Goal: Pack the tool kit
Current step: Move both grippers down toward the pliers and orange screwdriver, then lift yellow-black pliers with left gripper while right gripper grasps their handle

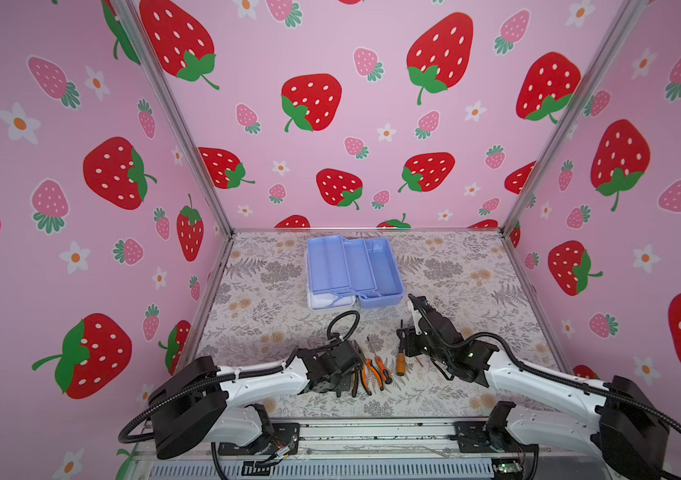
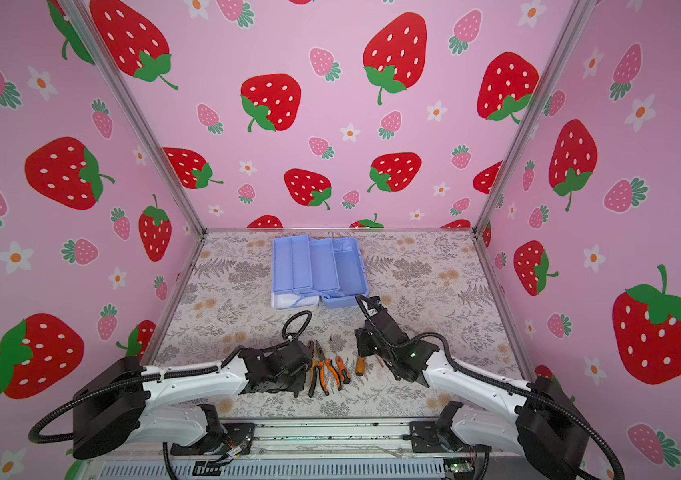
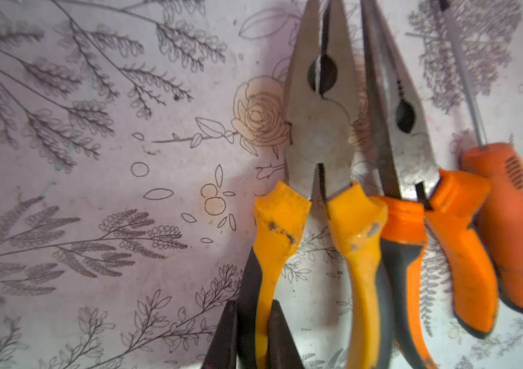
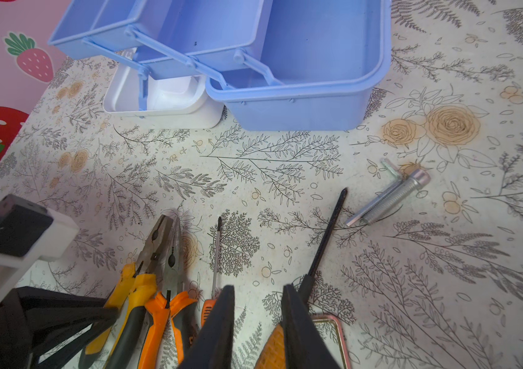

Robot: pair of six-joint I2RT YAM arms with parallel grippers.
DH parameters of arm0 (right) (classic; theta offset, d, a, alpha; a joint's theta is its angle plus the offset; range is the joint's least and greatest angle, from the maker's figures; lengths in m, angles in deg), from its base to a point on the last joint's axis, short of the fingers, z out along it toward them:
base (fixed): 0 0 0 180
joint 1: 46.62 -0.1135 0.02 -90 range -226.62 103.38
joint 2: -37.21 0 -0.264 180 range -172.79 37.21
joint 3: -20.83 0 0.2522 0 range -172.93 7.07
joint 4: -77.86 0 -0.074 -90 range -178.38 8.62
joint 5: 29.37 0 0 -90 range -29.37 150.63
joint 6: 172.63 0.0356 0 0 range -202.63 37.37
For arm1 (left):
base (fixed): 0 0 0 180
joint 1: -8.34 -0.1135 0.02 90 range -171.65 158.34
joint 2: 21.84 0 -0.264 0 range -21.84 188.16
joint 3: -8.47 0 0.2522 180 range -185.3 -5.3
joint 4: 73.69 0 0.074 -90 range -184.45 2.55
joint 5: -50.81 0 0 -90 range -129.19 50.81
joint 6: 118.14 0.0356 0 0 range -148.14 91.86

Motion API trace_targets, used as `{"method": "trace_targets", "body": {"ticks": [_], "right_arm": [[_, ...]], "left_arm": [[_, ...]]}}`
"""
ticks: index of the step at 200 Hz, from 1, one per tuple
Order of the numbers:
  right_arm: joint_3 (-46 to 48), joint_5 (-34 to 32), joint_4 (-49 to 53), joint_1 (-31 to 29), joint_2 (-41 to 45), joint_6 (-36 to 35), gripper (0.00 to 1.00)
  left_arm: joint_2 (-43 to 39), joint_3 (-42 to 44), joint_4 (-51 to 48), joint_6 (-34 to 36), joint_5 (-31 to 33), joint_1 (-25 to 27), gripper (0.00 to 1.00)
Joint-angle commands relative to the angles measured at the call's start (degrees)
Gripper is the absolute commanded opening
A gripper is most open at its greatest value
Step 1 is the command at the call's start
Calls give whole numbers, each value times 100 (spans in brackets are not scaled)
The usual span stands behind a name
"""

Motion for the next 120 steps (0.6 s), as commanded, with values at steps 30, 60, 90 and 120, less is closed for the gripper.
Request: {"method": "trace_targets", "body": {"ticks": [30,60,90,120], "right_arm": [[-105,216,-41,-40,-107,-158,30],[-338,1174,-474,-39,-320,-392,49],[-692,2306,-1000,-49,-869,-404,60],[-1042,3021,-1385,-101,-1374,-366,62]], "left_arm": [[-327,-646,-885,137,552,-70,0],[-773,-1382,-1372,388,897,-252,0],[-962,-1887,-1431,538,1131,-357,0],[-822,-2172,-1369,655,950,-506,0]]}}
